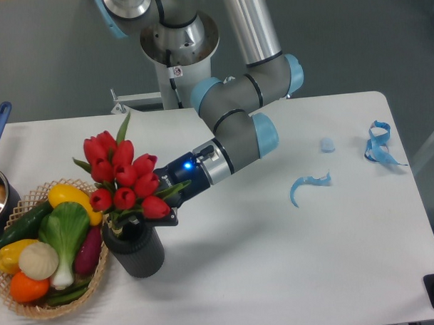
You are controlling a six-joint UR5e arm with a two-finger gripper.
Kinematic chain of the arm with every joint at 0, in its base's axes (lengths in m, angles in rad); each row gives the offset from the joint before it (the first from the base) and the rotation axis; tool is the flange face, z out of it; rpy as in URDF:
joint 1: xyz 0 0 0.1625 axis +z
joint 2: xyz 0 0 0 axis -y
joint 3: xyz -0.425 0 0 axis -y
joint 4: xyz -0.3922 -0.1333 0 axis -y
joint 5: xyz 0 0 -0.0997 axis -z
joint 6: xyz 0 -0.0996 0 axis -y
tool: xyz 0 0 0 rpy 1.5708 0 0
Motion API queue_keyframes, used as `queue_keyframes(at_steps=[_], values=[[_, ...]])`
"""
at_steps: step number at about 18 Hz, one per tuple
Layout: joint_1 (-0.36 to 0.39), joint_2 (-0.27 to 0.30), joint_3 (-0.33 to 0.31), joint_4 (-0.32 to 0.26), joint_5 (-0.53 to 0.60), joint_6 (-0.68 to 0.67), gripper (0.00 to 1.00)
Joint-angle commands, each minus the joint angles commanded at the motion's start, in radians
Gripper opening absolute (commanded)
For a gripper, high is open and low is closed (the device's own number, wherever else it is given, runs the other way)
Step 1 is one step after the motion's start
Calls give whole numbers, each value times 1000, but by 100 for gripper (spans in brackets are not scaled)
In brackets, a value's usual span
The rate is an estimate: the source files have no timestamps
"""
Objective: Insert the flowers into the vase
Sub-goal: 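Push the tulip stems down into the vase, straightening the bunch upright, then open the gripper to release the tulip stems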
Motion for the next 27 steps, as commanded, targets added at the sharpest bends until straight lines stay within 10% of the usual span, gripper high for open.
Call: queue_keyframes(at_steps=[9, 13, 16, 27], values=[[17, 3, -23, 0, 67, -2, 37], [17, 5, -23, 0, 68, -8, 85], [17, 5, -23, 0, 66, -11, 99], [38, 5, -23, -2, 64, -11, 100]])
